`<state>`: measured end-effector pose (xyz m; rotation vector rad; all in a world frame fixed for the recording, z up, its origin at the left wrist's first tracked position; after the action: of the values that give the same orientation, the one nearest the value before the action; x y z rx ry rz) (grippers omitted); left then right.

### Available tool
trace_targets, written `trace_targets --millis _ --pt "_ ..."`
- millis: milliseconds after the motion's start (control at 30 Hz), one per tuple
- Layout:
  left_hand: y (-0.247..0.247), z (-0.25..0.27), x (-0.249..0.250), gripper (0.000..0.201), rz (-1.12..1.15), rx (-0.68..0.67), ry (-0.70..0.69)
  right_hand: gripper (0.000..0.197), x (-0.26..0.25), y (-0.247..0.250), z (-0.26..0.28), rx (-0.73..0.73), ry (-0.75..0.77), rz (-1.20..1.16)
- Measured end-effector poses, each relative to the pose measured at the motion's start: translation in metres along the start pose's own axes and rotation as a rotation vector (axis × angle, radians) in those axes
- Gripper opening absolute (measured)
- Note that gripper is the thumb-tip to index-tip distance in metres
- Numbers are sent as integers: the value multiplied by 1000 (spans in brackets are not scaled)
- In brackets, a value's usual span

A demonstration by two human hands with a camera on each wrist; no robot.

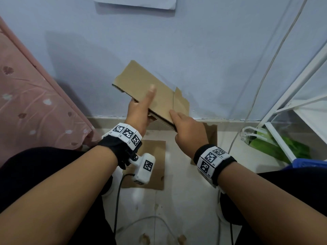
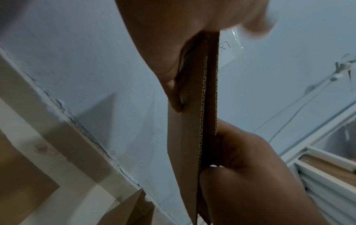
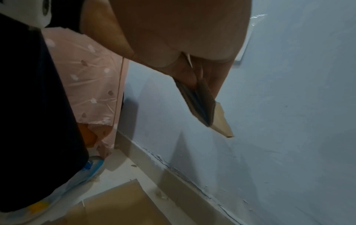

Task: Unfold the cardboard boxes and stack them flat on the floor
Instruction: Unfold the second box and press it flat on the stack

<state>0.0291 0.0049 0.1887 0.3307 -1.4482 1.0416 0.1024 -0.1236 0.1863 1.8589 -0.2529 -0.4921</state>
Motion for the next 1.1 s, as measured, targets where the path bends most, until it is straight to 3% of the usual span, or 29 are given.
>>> trace_targets --millis 67,133,200,300,333,400,433,533,600,767,867,967,1033,1100 --pt "11 -2 2 35 -109 98 -36 68 -3 -9 -1 -56 63 -6" --pt "23 -2 8 11 -150 187 -87 59 -2 -23 0 -211 92 -103" --pt "28 2 17 10 -170 238 -144 52 18 -27 -3 -287 -13 -244" --pt "26 5 24 21 -164 229 -223 51 76 1 -11 18 -283 -345" --pt "26 6 24 26 -169 229 -231 59 94 10 -9 101 -380 -378" --pt "25 7 21 31 -189 222 -225 81 122 7 -1 129 -587 -533" --pt "24 6 21 30 -200 214 -218 82 127 -1 3 101 -654 -679" --pt "25 2 21 29 -264 200 -218 39 119 -20 7 -2 -679 -977" --pt "30 0 19 25 -340 239 -201 26 120 -11 9 52 -661 -881" --pt "32 0 19 22 -446 330 -260 38 106 27 0 169 -520 -305" --pt "36 6 29 8 -477 398 -318 35 62 44 -5 254 -208 129" --pt "38 13 34 10 -523 418 -377 30 37 53 -2 357 -15 246" --pt "35 15 35 10 -519 385 -387 27 44 58 -1 403 -43 231" --pt "28 10 32 18 -452 286 -351 23 65 60 1 392 -203 98"
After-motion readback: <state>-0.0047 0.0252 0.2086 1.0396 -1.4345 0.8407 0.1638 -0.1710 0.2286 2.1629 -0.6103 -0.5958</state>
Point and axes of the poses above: each hand's wrist, its own z-axis away from the middle knuckle, its own y-axis out of the back of the hand, x = y × z, the point moved 10 cm from there along -z, towards the middle knuckle, and after that the axes turned 2 degrees about y, right-handed, at the moved point
